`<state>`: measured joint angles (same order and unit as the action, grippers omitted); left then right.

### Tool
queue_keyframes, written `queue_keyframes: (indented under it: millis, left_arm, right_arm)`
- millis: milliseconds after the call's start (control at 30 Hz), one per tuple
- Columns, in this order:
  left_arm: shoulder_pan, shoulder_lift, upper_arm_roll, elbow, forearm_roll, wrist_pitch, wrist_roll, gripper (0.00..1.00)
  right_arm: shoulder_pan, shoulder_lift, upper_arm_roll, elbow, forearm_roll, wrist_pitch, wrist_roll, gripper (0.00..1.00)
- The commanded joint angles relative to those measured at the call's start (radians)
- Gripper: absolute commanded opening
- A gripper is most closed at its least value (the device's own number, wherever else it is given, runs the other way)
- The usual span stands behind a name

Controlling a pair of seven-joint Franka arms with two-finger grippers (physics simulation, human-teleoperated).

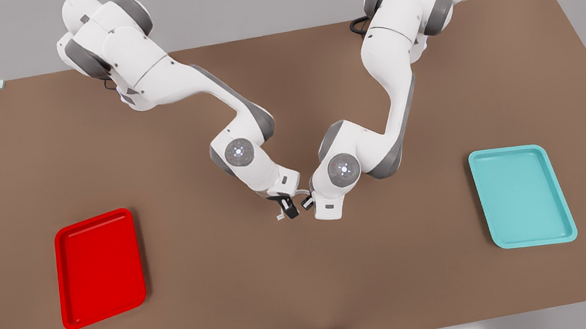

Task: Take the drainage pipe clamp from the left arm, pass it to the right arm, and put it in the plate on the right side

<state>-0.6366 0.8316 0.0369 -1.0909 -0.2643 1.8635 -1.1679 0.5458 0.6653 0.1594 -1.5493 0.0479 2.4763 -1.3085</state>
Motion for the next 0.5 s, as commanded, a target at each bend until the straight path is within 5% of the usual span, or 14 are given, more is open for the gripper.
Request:
queue_keyframes:
  millis: [0, 467]
  left_arm:
    - [0.000, 0.000, 0.000, 0.002, -0.001, -0.004, -0.096, 0.21]
    - [0.000, 0.004, -0.002, 0.011, -0.001, -0.003, -0.113, 0.21]
  right_arm:
    - [-0.001, 0.004, 0.000, 0.001, 0.001, 0.030, -0.101, 1.00]
    - [-0.027, 0.007, 0.000, 0.000, 0.000, 0.030, -0.117, 0.93]
